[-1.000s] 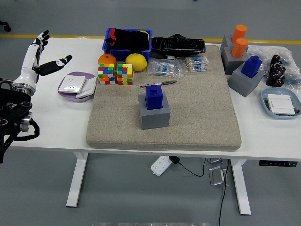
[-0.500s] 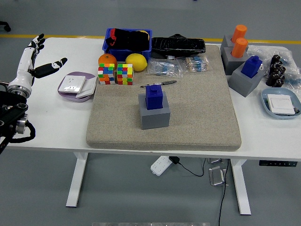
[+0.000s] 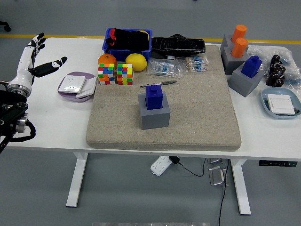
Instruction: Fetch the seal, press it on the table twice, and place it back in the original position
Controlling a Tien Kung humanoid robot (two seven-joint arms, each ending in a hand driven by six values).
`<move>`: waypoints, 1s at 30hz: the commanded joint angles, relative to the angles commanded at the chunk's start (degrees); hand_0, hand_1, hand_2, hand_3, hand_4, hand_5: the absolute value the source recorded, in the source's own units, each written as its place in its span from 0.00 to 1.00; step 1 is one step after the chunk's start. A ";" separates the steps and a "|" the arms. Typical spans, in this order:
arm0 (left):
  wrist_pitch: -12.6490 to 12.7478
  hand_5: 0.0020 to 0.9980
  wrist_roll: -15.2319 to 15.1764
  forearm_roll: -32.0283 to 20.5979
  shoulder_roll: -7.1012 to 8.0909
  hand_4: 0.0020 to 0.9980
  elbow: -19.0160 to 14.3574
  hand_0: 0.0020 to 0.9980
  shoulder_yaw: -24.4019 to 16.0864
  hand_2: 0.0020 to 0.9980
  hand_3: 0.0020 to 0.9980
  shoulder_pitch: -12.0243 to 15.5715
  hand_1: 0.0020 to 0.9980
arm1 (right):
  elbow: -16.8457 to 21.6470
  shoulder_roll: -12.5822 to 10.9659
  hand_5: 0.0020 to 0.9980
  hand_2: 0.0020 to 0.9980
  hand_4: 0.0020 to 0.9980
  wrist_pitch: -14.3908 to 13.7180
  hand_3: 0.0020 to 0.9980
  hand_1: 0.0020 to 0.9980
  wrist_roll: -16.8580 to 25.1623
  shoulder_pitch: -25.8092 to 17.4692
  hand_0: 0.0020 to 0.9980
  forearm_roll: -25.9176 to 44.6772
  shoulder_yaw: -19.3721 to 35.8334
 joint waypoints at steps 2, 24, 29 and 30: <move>0.01 0.17 0.00 0.02 -0.02 0.88 -0.05 0.98 0.12 0.95 0.97 -0.11 0.93 | 0.02 -0.03 0.59 0.73 0.81 -0.01 0.71 0.74 -0.02 0.03 0.83 0.01 0.00; 0.24 0.17 0.24 0.04 -0.17 0.88 -0.22 0.98 0.68 0.95 0.97 -0.43 0.93 | 0.07 -0.15 0.59 0.73 0.80 -0.09 0.70 0.74 -0.12 0.14 0.83 0.01 -0.13; 0.27 0.17 0.21 0.06 -0.12 0.88 -0.26 0.98 0.63 0.95 0.97 -0.58 0.93 | 0.03 -0.13 0.59 0.73 0.80 -0.09 0.70 0.74 -0.13 0.13 0.83 0.00 -0.12; 0.28 0.17 0.23 0.06 -0.12 0.88 -0.26 0.98 0.62 0.95 0.97 -0.62 0.93 | 0.03 -0.14 0.59 0.73 0.80 -0.09 0.70 0.74 -0.14 0.14 0.83 -0.01 -0.12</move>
